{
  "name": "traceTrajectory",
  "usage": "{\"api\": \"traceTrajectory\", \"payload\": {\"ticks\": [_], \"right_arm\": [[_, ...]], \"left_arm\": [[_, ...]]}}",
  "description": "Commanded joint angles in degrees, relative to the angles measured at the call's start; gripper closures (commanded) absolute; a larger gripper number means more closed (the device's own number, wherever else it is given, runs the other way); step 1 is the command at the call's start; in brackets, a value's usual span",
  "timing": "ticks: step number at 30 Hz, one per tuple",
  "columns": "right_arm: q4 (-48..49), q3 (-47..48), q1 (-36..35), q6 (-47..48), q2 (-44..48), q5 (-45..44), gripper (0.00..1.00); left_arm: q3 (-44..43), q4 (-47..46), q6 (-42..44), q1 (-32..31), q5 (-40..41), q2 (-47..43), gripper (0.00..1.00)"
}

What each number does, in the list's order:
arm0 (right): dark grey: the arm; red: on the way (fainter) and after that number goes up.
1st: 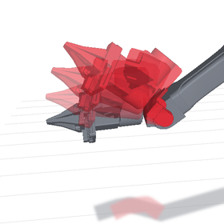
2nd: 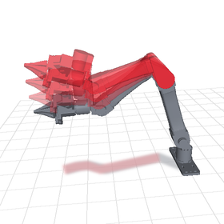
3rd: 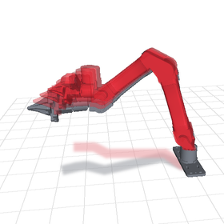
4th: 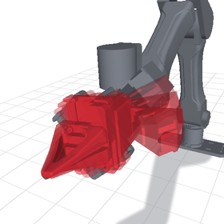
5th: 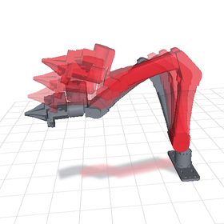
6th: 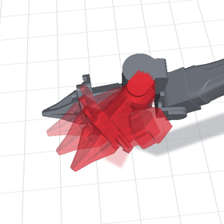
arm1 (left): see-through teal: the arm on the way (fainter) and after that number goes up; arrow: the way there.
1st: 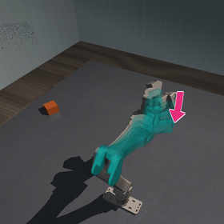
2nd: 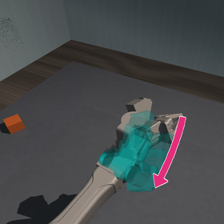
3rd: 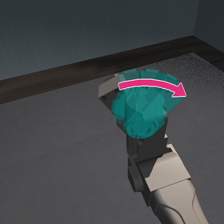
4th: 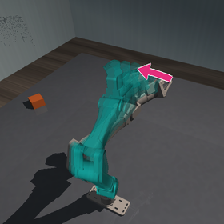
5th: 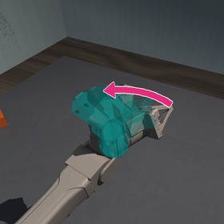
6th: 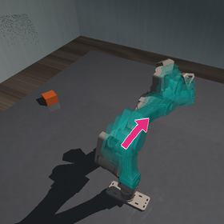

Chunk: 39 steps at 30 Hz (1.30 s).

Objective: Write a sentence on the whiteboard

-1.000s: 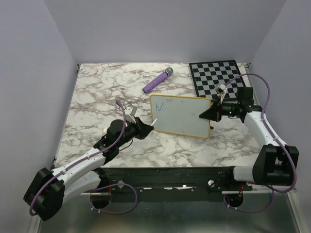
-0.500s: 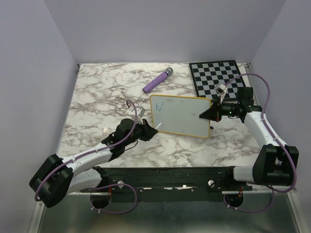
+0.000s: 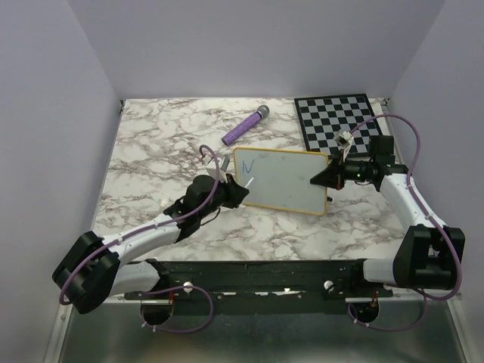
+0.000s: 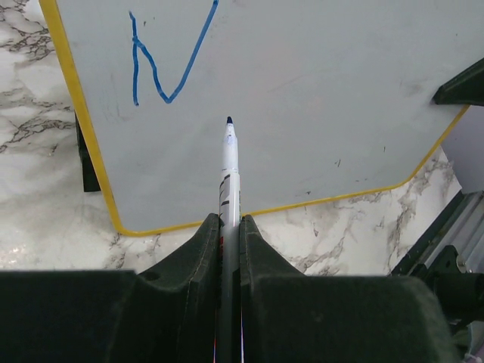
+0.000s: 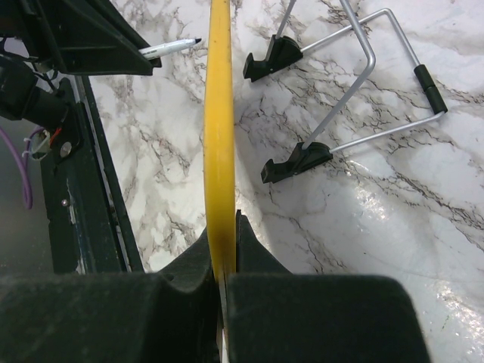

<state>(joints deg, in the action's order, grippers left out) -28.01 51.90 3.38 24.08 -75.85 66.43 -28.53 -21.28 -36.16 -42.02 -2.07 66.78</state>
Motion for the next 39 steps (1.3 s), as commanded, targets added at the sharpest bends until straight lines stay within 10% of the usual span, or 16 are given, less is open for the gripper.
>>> {"api": "traceTrajectory", "payload": {"ticks": [1,39], "right_arm": [[-1.17,0.22,-0.21,1.94,-0.44,-0.87,1.00],[-1.35,0.40,-0.21,2.12,-0.61,-0.78,0.99]], "left_arm": [[-3.19,0.00,1.36,0.01,3.56,2.12,1.00],[-7.32,3.17,1.88,0.54,3.03,5.11,1.00]]}}
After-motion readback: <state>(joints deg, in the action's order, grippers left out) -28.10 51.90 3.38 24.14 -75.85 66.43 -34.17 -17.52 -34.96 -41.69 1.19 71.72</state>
